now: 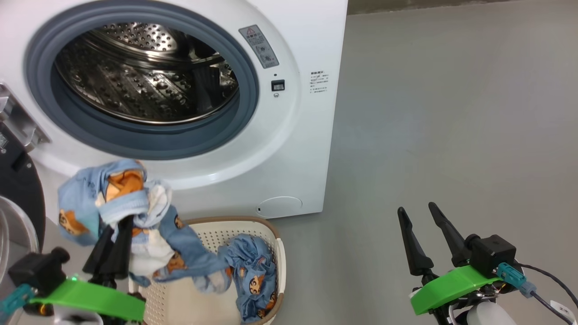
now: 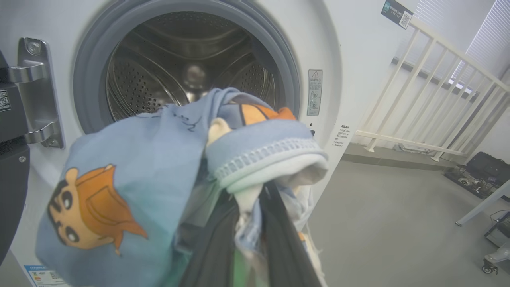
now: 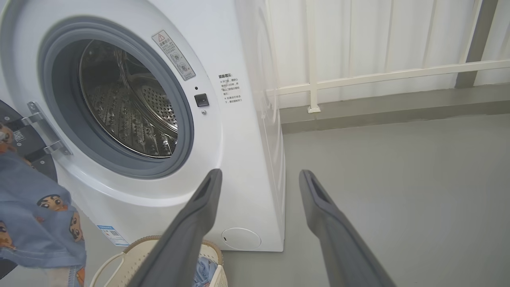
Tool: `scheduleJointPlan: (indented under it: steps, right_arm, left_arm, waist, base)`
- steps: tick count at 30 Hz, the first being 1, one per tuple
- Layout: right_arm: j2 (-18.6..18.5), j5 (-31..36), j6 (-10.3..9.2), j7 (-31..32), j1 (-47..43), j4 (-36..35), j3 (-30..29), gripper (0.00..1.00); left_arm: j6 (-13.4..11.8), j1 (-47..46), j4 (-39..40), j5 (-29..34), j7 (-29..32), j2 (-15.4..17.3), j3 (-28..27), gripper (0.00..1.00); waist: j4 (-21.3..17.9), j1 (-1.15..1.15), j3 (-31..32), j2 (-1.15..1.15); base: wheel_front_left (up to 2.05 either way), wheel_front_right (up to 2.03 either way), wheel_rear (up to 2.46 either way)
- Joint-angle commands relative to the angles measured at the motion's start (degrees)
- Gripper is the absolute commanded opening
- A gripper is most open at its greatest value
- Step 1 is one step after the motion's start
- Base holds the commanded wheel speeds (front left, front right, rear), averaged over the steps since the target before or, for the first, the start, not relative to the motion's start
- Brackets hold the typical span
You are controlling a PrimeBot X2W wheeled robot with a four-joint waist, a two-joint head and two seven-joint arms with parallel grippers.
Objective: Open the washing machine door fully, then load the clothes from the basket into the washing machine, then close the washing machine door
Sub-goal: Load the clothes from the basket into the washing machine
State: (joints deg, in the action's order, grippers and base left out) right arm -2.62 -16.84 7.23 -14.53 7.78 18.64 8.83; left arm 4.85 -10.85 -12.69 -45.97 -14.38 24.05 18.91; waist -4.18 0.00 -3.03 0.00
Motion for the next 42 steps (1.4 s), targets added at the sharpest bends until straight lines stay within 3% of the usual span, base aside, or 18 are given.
scheduleJointPlan:
  steps: [1, 10, 22, 42]
  right_arm:
    - [-0.26, 0.66, 0.25, -0.47, 1.16, -1.43, 1.43, 1.0]
    - [-0.26, 0.92, 0.25, -0.47, 1.21, -2.84, 2.0, 1.0]
    - [-0.26, 0.5, 0.25, -0.47, 1.18, -8.55, 3.02, 1.0]
    - [-0.26, -0.89, 0.25, -0.47, 0.25, -18.56, 6.89, 1.0]
  left_arm:
    - [0.59, -4.14, 0.39, 1.04, -0.62, 1.42, -1.89, 0.0]
    - [1.68, -9.97, -2.64, 0.98, -0.57, 1.88, -1.05, 0.0]
    - [2.6, -25.31, -8.7, -1.74, 0.42, 6.61, 0.94, 0.0]
    - [2.63, -51.09, -15.97, -8.62, 0.89, 20.57, 12.24, 0.0]
  waist:
    - [-0.27, 0.0, -0.41, 0.0]
    - [-1.78, 0.0, -4.06, 0.0]
    - [-4.49, 0.0, -14.3, 0.0]
    - [-10.12, 0.0, -34.68, 0.0]
  base:
    - [0.0, 0.0, 0.0]
    - [0.0, 0.0, 0.0]
    - [0.0, 0.0, 0.0]
    - [0.0, 0.0, 0.0]
